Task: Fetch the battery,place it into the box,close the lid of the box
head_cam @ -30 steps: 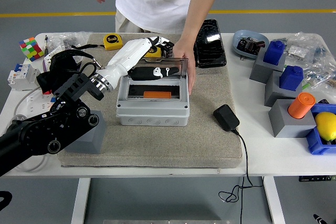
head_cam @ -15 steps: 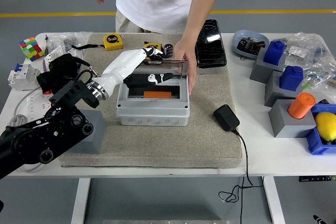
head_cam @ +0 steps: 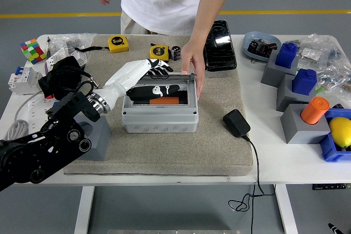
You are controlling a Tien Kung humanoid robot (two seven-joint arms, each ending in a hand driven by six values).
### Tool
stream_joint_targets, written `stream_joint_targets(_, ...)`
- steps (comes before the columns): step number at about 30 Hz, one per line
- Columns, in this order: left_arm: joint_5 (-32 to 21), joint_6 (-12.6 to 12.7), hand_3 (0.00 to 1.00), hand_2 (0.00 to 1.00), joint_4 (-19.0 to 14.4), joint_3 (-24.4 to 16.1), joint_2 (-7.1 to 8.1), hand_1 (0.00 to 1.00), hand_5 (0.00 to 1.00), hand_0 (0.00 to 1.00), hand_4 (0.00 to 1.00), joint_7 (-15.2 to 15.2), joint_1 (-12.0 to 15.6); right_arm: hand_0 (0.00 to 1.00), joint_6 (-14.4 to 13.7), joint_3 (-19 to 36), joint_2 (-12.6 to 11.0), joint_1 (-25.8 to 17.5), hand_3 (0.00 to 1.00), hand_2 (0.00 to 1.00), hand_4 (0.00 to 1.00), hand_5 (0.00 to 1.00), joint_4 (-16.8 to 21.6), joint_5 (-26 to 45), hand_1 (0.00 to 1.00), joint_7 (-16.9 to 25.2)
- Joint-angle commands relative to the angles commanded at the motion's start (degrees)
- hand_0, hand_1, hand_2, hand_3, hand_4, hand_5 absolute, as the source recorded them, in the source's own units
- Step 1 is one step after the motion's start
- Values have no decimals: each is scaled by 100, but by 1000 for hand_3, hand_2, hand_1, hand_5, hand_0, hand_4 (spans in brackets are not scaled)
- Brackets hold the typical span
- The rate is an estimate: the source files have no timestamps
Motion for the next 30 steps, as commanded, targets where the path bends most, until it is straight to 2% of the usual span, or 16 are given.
stream_joint_targets(9, -181, -116, 681, 613, 15, 66, 20, 576, 932, 391, 998, 92, 17, 665, 11, -2, 7, 24, 553, 671, 964, 442, -2, 7, 668, 17)
stream_joint_targets(16, -272, -145, 682, 612, -166, -62, 48, 576, 931, 388, 998, 72, 67, 663, 15, 11, -5, 30, 553, 671, 964, 445, -1, 1, 668, 8)
stream_joint_targets(21, -322, -106, 689, 617, -389, -395, 54, 580, 928, 390, 998, -17, 169, 663, 35, 12, -16, 44, 552, 671, 964, 445, -3, -4, 668, 2)
stream_joint_targets(24, -405, -11, 689, 617, -486, -654, 44, 580, 928, 390, 998, -171, 286, 663, 43, 12, -22, 54, 552, 671, 964, 445, -3, -6, 668, 3)
stream_joint_targets(30, -947, 310, 696, 634, -577, -1520, -49, 619, 919, 417, 998, -764, 674, 662, 56, 8, -40, 68, 552, 671, 965, 446, -12, -11, 668, -5)
